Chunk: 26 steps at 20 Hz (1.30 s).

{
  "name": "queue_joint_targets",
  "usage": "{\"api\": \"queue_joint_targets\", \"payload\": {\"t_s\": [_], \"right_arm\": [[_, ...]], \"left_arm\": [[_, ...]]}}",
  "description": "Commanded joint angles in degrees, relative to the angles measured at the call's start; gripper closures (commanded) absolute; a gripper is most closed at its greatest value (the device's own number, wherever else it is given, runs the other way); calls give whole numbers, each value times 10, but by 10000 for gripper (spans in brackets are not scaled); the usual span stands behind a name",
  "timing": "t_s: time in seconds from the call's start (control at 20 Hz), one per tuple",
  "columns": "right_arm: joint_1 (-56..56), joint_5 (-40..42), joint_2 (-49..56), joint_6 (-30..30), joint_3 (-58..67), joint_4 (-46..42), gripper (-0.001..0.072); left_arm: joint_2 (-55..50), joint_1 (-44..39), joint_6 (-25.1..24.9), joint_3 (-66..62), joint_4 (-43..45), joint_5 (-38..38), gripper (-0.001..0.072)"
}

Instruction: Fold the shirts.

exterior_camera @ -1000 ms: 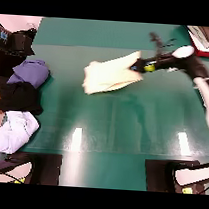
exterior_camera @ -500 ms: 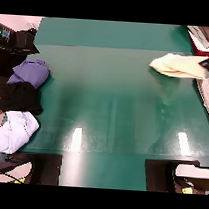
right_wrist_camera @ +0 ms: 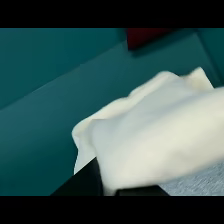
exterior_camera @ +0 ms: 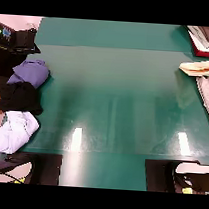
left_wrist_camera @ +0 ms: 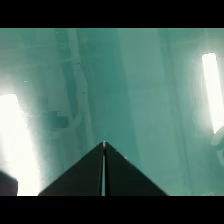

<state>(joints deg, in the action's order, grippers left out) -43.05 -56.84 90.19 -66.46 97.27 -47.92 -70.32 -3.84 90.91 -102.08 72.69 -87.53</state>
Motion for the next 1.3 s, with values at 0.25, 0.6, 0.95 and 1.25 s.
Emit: {"api": "queue_joint_targets", "payload": {"t_s": [0.25,0.6,0.95,1.25], "right_arm": [[-8,-82,11,-12,108,-48,702],[-8,-130,-35,-130,59,-301,700],[-52,-203,-65,-183,-30,-392,697],[-135,-287,-65,-207,-72,-391,143]], "left_arm": [[0,0,6,0,-1,-2,680],[0,0,1,0,-1,-9,680],[0,0,-9,0,-1,-10,680],[0,0,-9,0,-1,-9,680]]}}
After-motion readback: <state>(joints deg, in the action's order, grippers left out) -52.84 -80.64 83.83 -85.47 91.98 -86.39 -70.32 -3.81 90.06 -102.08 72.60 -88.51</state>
